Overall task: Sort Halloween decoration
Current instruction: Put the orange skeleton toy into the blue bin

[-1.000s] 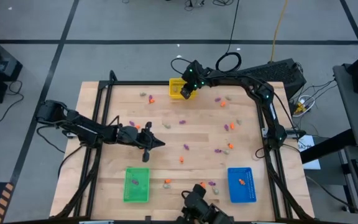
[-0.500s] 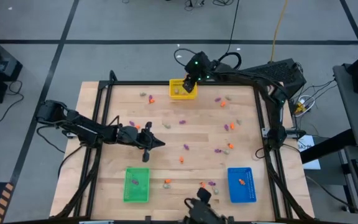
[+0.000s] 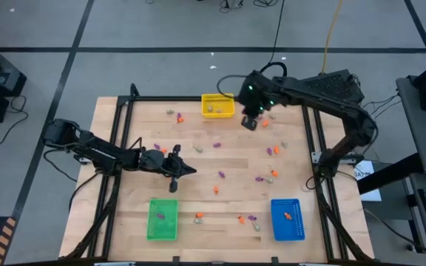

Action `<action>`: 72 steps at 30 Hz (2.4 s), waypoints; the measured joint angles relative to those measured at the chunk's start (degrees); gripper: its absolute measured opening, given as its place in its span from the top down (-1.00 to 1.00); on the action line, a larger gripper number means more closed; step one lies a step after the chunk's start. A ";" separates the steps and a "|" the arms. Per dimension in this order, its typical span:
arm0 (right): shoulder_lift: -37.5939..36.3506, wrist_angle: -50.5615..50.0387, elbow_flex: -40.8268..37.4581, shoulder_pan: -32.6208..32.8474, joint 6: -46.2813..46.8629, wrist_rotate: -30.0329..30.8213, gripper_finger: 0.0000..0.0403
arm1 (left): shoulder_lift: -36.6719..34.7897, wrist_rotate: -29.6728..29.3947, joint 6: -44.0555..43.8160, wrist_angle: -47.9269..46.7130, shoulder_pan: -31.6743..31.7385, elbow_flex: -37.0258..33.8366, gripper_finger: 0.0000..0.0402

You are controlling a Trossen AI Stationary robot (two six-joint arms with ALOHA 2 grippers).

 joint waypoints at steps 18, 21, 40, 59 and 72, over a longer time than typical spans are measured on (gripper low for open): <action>-20.90 14.64 -43.54 17.21 27.85 1.76 1.00 | 0.01 0.00 -0.20 0.06 -0.04 0.00 0.99; -22.92 9.91 -46.03 20.01 32.33 2.70 0.96 | 0.02 0.00 -0.17 0.11 -0.04 0.00 0.99; -15.47 14.43 -52.88 26.79 40.94 3.88 0.34 | 0.02 0.02 -1.38 -0.02 -0.04 0.00 0.99; -11.70 19.21 -54.11 26.81 37.94 2.59 0.86 | 0.02 0.02 -1.40 -1.11 -0.04 0.00 0.99; -11.54 19.25 -51.60 26.77 35.48 2.83 0.87 | 0.02 0.00 -1.40 -1.11 -0.04 0.00 0.99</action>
